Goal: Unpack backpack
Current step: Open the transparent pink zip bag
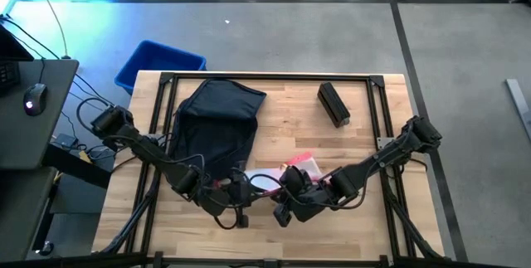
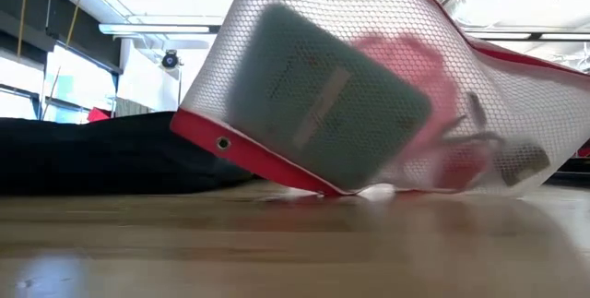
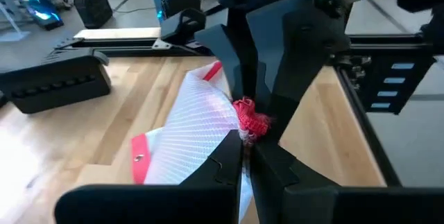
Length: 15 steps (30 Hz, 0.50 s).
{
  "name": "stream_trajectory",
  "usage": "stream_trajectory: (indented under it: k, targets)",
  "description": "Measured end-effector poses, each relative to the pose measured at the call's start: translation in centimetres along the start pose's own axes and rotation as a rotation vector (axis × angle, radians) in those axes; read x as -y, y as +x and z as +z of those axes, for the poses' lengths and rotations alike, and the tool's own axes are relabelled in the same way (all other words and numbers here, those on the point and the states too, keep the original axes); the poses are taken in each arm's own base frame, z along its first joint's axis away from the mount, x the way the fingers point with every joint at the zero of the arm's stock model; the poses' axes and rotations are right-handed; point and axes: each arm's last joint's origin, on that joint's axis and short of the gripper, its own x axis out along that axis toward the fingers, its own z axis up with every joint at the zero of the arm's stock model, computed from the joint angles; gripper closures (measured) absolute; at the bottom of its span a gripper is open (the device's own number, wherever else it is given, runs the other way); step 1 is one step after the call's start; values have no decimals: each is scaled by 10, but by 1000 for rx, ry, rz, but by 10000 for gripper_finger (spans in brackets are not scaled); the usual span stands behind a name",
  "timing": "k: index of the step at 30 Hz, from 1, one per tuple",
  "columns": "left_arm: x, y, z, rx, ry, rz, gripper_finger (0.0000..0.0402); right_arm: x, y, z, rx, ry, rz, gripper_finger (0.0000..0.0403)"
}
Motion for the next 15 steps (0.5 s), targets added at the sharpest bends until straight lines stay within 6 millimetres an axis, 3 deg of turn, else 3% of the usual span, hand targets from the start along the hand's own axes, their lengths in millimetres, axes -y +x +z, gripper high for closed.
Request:
stream_trajectory:
  k: [15]
  targets:
    - [-3, -36, -27, -277, 188, 55, 401, 37, -10, -25, -320, -25, -340, 403]
